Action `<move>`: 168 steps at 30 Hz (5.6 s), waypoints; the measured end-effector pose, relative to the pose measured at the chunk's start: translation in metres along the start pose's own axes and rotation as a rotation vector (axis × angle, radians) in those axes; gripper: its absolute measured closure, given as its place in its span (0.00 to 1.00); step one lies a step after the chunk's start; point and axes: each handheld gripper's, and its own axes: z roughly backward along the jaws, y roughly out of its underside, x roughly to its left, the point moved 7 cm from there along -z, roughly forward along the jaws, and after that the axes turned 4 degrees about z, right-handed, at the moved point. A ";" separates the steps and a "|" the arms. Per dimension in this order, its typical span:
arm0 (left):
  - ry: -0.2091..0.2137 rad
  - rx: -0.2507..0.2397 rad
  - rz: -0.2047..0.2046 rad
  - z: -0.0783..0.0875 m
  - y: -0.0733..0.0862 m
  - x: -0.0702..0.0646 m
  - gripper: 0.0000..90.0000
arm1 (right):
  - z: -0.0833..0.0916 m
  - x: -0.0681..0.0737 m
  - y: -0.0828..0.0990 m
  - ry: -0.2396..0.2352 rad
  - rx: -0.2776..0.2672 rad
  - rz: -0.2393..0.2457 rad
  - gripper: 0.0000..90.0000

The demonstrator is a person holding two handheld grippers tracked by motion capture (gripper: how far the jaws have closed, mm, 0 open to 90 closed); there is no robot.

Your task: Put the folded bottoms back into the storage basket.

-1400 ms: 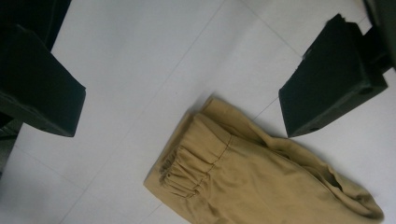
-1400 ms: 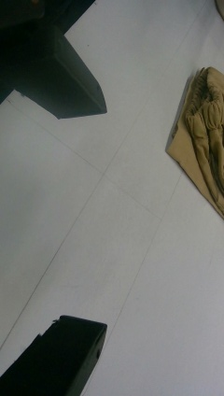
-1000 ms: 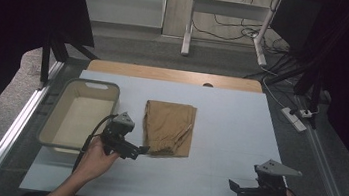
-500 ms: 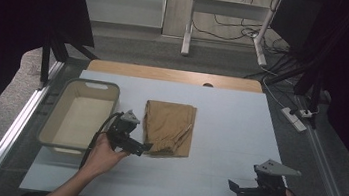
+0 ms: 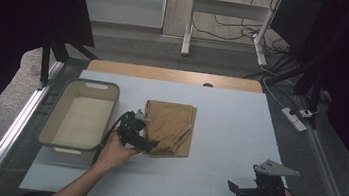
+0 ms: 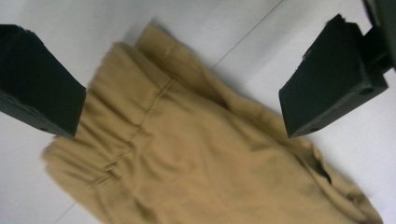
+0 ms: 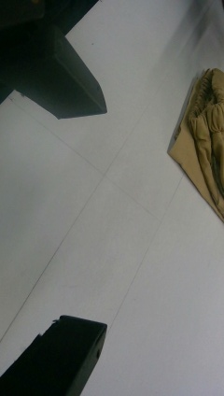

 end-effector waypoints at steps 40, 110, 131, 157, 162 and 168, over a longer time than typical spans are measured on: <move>0.080 0.047 0.121 -0.018 0.024 -0.016 0.86 | -0.002 0.004 0.000 0.014 0.017 0.047 0.00; 0.054 0.081 0.101 -0.018 0.021 -0.017 0.84 | -0.045 0.022 -0.067 -0.196 -0.067 0.037 0.00; 0.054 0.085 0.108 -0.018 0.021 -0.017 0.84 | -0.092 0.013 -0.100 -0.219 -0.075 0.028 0.00; 0.044 0.088 0.098 -0.018 0.021 -0.018 0.84 | -0.147 -0.002 -0.116 -0.189 -0.007 0.055 0.00; 0.046 0.087 0.099 -0.018 0.021 -0.018 0.84 | -0.158 -0.008 -0.122 -0.184 0.004 0.048 0.00; 0.040 0.086 0.098 -0.018 0.021 -0.018 0.83 | -0.174 -0.014 -0.128 -0.191 0.020 0.012 0.00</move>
